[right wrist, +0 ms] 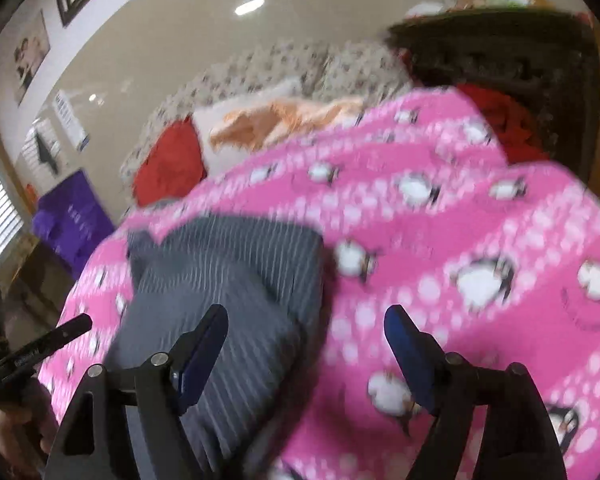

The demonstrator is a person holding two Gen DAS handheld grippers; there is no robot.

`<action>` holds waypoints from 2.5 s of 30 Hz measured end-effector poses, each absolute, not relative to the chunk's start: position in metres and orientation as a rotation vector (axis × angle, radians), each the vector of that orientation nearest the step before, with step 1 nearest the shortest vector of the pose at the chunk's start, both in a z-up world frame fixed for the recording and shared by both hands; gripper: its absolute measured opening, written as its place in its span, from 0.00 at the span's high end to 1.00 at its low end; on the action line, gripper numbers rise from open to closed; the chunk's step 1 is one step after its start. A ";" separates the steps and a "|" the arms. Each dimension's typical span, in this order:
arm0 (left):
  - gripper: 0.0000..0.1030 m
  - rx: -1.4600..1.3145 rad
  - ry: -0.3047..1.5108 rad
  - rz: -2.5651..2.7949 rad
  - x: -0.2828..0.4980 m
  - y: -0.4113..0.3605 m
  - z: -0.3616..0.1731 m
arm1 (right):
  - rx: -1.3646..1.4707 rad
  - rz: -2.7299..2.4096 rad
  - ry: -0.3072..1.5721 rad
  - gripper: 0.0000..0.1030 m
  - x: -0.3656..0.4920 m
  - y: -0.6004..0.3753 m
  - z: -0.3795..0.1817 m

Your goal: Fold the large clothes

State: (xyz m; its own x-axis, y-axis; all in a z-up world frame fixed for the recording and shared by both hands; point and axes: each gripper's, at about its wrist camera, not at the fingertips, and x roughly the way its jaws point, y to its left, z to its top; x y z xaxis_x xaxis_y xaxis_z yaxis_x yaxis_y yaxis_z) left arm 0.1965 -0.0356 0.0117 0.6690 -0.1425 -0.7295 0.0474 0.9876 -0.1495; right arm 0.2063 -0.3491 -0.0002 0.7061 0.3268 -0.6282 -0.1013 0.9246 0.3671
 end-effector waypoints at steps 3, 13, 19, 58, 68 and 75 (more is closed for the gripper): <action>0.21 -0.143 0.894 -0.245 0.171 -0.042 -0.016 | 0.429 0.394 0.842 0.24 0.206 -0.344 -0.035; 0.01 -0.238 0.911 -0.408 0.144 -0.060 -0.057 | 0.439 0.562 0.895 0.18 0.241 -0.298 -0.070; 0.01 -0.157 0.868 -0.366 0.138 -0.075 -0.058 | 0.182 0.500 0.862 0.48 0.273 -0.267 -0.066; 0.29 -0.231 0.827 -0.028 0.044 0.064 -0.040 | 0.013 0.498 0.851 0.57 0.150 -0.156 0.027; 0.29 -0.203 0.822 0.074 0.017 0.063 0.000 | -0.046 0.371 0.677 0.55 0.069 -0.126 0.060; 0.29 -0.223 0.730 0.183 0.009 0.093 0.023 | -0.087 0.535 0.639 0.74 0.053 -0.086 0.064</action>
State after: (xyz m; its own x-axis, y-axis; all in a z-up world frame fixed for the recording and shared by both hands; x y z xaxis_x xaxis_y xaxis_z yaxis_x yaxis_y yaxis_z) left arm 0.0087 0.0933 0.0225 0.7309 0.0878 -0.6768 -0.2423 0.9605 -0.1370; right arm 0.0529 -0.0864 0.0645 0.6724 0.4487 -0.5887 -0.5012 0.8613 0.0840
